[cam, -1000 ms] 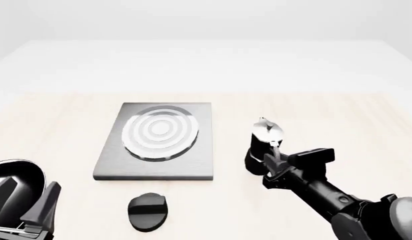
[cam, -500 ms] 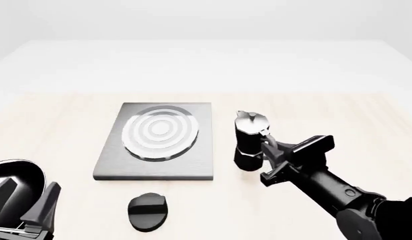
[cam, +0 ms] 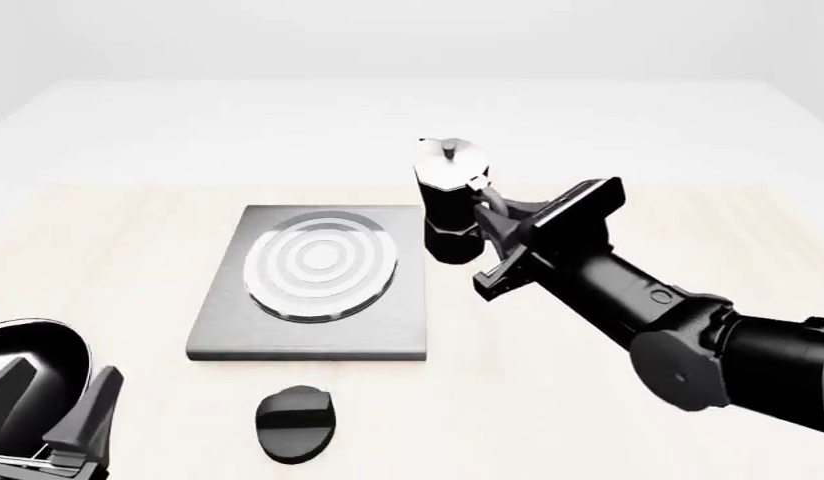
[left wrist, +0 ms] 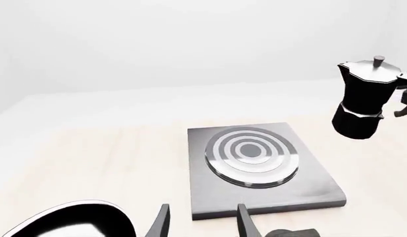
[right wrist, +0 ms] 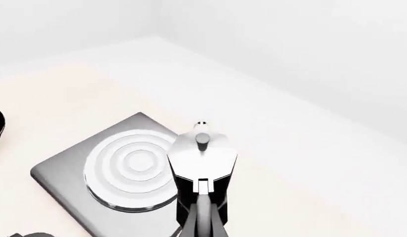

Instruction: Turn on the stove and put the moka pot on it.

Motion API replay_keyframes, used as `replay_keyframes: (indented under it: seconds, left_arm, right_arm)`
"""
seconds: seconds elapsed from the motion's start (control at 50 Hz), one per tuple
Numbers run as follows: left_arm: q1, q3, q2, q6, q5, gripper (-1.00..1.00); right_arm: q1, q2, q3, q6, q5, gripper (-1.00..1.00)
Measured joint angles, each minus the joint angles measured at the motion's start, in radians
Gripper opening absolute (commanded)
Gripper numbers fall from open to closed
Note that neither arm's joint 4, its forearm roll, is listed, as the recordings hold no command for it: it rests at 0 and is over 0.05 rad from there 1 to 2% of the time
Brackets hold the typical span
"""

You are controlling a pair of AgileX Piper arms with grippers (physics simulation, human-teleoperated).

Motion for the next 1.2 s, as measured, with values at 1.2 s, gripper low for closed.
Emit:
replay_keyframes:
  seconds: [1.2]
  left_arm:
    - [0.034, 0.000, 0.000, 0.000, 0.024, 1.00]
  right_arm:
    - [0.123, 0.579, -0.669, 0.128, 0.129, -1.00]
